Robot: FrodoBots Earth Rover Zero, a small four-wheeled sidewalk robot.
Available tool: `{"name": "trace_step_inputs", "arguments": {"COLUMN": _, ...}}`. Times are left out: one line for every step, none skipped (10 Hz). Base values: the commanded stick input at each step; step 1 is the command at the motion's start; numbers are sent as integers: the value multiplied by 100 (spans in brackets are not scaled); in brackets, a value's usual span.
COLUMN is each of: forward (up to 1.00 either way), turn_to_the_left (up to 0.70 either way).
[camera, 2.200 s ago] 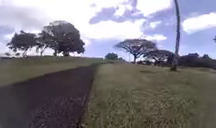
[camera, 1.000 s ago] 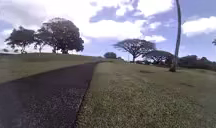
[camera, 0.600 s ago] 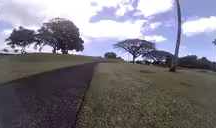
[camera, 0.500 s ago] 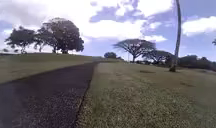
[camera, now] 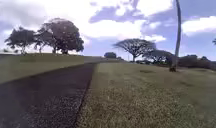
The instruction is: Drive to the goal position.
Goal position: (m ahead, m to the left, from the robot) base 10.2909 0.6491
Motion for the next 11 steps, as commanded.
{"name": "trace_step_inputs", "arguments": {"forward": 70, "turn_to_the_left": -35}}
{"name": "trace_step_inputs", "arguments": {"forward": 70, "turn_to_the_left": -35}}
{"name": "trace_step_inputs", "arguments": {"forward": 70, "turn_to_the_left": -35}}
{"name": "trace_step_inputs", "arguments": {"forward": 70, "turn_to_the_left": -35}}
{"name": "trace_step_inputs", "arguments": {"forward": 70, "turn_to_the_left": -35}}
{"name": "trace_step_inputs", "arguments": {"forward": 70, "turn_to_the_left": -35}}
{"name": "trace_step_inputs", "arguments": {"forward": 70, "turn_to_the_left": -35}}
{"name": "trace_step_inputs", "arguments": {"forward": 70, "turn_to_the_left": -35}}
{"name": "trace_step_inputs", "arguments": {"forward": 70, "turn_to_the_left": -3}}
{"name": "trace_step_inputs", "arguments": {"forward": 70, "turn_to_the_left": 0}}
{"name": "trace_step_inputs", "arguments": {"forward": 70, "turn_to_the_left": 0}}
